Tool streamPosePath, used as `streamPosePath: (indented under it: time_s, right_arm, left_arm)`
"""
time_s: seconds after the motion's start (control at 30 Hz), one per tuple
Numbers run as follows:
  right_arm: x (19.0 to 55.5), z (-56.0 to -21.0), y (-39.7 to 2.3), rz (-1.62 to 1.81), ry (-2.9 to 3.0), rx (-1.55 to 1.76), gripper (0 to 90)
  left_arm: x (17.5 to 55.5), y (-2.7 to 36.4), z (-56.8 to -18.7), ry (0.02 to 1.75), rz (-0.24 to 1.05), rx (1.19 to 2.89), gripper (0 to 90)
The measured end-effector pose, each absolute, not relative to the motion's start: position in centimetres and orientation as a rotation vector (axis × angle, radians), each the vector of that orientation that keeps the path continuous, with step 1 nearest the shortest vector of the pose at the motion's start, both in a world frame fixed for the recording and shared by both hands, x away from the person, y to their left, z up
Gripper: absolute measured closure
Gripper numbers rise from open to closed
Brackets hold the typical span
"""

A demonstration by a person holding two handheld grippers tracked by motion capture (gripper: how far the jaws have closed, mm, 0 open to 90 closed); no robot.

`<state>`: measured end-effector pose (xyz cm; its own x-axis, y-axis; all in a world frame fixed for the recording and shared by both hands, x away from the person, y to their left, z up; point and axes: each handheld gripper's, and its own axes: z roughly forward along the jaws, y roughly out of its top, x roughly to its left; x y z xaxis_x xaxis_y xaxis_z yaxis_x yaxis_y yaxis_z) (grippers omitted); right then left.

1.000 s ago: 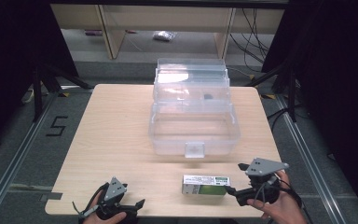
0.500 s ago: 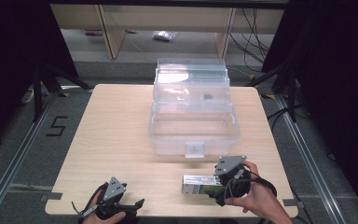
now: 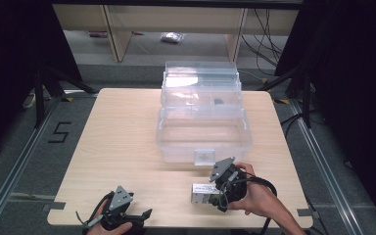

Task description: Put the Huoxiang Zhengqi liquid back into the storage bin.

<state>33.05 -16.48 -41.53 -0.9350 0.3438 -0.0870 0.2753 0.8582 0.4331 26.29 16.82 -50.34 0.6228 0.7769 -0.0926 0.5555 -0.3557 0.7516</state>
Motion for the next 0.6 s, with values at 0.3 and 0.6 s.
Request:
streamPosePath:
  time_s: [0.3, 0.6]
  right_arm:
    - [33.8, -42.2, -15.8, 0.552, 2.917, 0.468, 21.6]
    - [34.3, -42.6, -15.2, 0.453, 2.977, 0.443, 26.1]
  left_arm:
    - [26.3, 16.8, -50.4, 1.047, 0.36, 2.054, 14.9]
    - [26.3, 16.8, -50.3, 1.039, 0.36, 2.06, 14.9]
